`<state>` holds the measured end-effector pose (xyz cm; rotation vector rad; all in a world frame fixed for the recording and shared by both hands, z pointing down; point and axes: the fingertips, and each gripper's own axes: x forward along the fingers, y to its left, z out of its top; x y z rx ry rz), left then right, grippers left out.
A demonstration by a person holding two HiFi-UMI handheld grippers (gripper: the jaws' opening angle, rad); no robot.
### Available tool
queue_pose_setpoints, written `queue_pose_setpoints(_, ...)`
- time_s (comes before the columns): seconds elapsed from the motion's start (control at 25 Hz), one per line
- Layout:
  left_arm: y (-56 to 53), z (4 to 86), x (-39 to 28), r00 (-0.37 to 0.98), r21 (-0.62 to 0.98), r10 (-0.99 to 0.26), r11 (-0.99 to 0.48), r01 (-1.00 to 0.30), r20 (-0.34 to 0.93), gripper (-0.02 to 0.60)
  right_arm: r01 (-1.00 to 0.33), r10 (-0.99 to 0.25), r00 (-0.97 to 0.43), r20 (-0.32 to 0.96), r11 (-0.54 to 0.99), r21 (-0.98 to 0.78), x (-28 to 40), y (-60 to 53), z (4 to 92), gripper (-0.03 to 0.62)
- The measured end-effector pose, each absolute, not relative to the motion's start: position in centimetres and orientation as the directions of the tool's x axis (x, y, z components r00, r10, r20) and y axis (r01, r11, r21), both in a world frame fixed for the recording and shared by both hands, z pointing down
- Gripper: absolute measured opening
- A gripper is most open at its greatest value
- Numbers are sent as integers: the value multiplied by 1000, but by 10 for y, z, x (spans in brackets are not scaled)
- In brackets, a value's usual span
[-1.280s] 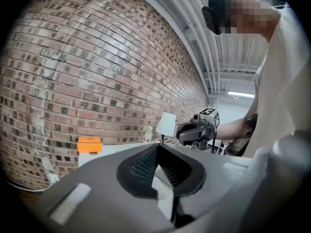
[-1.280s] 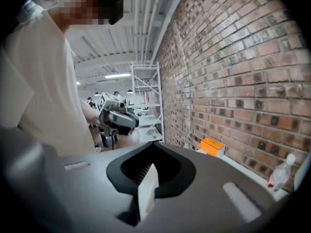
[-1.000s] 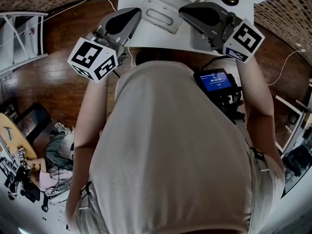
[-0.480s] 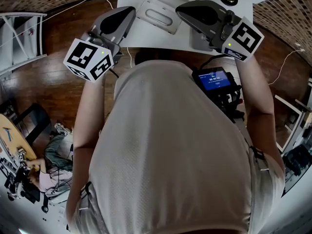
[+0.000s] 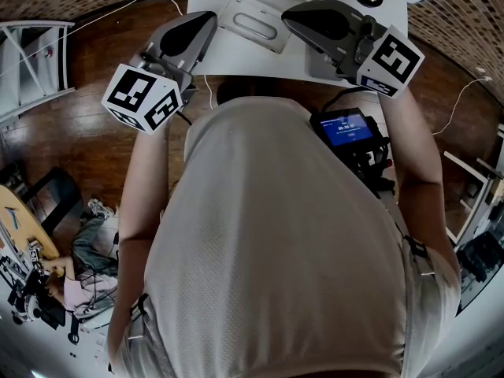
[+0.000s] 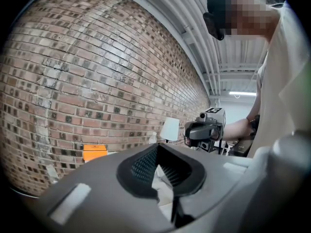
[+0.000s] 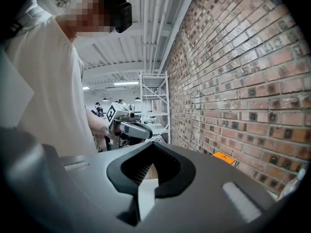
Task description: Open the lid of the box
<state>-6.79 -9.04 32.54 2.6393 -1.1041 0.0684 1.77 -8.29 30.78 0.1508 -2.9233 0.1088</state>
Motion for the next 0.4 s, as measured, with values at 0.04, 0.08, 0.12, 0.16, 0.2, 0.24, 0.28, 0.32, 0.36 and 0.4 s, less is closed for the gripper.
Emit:
queue_pose_setpoints(0.04, -90, 326, -68, 707, 236, -691, -669, -704, 151, 0, -109, -94, -972, 213, 992, -63, 18, -83, 308, 0)
queue_pose_setpoints(0.08, -90, 327, -68, 707, 235, -690, -670, -704, 153, 0, -110, -94, -973, 212, 992, -64, 18, -83, 308, 0)
queue_pose_setpoints(0.12, -89, 328, -68, 707, 235, -690, -670, -705, 155, 0, -110, -94, -973, 211, 992, -66, 19, -83, 309, 0)
queue_pose_setpoints(0.16, -89, 329, -67, 707, 235, -690, -669, -705, 156, 0, -110, -94, -973, 210, 992, -66, 19, -83, 309, 0)
queue_pose_setpoints(0.2, -88, 329, -67, 707, 236, -690, -669, -705, 156, 0, -111, -95, -973, 210, 992, -66, 20, -83, 309, 0)
queue_pose_setpoints(0.24, -88, 329, -67, 706, 237, -690, -668, -705, 157, 0, -111, -95, -973, 209, 992, -66, 20, -83, 309, 0)
queue_pose_setpoints(0.28, -88, 329, -67, 706, 238, -691, -667, -706, 156, 0, -111, -95, -973, 209, 992, -65, 20, -83, 309, 0)
queue_pose_setpoints(0.32, -88, 329, -67, 706, 239, -691, -667, -706, 157, 0, -111, -96, -973, 209, 992, -65, 20, -83, 309, 0)
queue_pose_setpoints(0.36, -88, 328, -67, 705, 239, -691, -666, -706, 157, 0, -112, -96, -973, 210, 992, -64, 21, -83, 309, 0)
queue_pose_setpoints(0.4, -88, 328, -67, 705, 239, -691, -666, -706, 157, 0, -112, -97, -973, 211, 992, -63, 21, -83, 309, 0)
